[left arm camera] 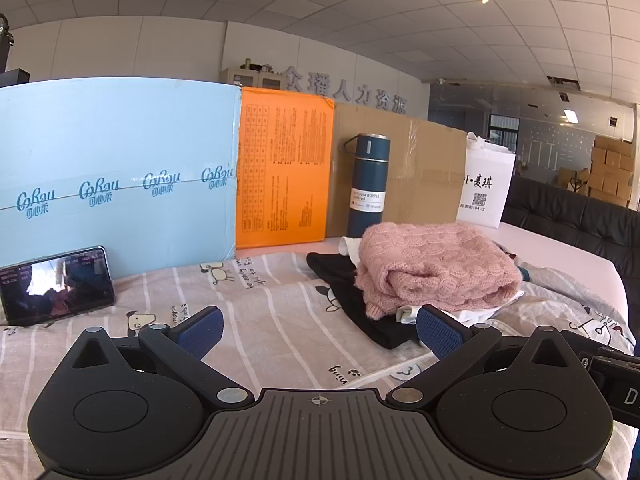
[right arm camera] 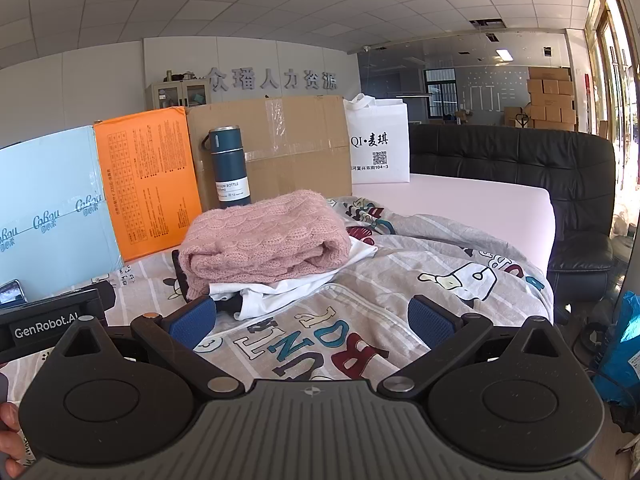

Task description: Fold clothes

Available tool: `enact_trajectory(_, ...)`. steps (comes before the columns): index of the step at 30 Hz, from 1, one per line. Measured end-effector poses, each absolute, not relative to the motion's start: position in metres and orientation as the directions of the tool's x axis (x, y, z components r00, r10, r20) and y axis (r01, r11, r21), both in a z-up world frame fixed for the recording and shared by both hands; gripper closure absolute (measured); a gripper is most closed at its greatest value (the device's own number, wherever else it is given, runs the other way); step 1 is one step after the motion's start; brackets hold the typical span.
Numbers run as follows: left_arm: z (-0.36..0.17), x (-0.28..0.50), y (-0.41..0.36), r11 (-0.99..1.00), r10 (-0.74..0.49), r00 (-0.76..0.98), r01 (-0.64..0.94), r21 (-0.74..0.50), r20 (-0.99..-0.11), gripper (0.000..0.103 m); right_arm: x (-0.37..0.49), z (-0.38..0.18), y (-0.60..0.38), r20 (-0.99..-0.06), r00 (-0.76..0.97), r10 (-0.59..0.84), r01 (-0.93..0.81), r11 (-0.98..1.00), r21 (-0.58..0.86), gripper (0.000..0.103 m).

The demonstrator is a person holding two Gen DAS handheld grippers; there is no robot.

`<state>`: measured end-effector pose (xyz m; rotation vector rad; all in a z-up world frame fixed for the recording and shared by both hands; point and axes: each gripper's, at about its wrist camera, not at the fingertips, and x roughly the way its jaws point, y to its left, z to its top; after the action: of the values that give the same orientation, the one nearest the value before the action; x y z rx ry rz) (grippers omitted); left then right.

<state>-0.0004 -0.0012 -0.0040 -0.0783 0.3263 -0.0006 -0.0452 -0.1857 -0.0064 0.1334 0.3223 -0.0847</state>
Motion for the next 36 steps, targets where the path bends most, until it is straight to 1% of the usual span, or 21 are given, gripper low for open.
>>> enact_trajectory(9,-0.006,0.002,-0.001,0.997,-0.004,0.943,-0.021,-0.073,-0.333,0.000,-0.044,-0.008,-0.185,-0.328,0.943,-0.057,0.100,0.988,0.118,0.000)
enact_trajectory(20,-0.011,0.011,0.006,0.995,0.050,0.929,-0.078,-0.060,-0.368,0.000,-0.029,-0.016,-0.190,-0.369,0.929,0.024,0.053,0.979,0.196,0.000)
enact_trajectory(23,-0.010,0.012,0.008,0.995,0.045,0.925,-0.076,-0.069,-0.378,0.000,-0.025,-0.018,-0.190,-0.376,0.926,0.040,0.046,0.975,0.216,0.000)
enact_trajectory(28,-0.009,0.015,0.010,0.994,0.018,0.907,-0.062,-0.089,-0.422,0.000,-0.020,-0.019,-0.188,-0.398,0.914,0.083,0.020,0.968,0.249,0.000)
enact_trajectory(32,-0.006,0.015,0.007,0.995,0.016,0.896,-0.058,-0.081,-0.444,0.000,-0.015,-0.019,-0.185,-0.419,0.903,0.097,0.021,0.963,0.267,0.000)
enact_trajectory(36,0.001,0.014,0.010,0.996,0.003,0.895,-0.040,-0.075,-0.446,0.000,-0.014,-0.018,-0.183,-0.418,0.904,0.093,0.031,0.959,0.280,0.000)
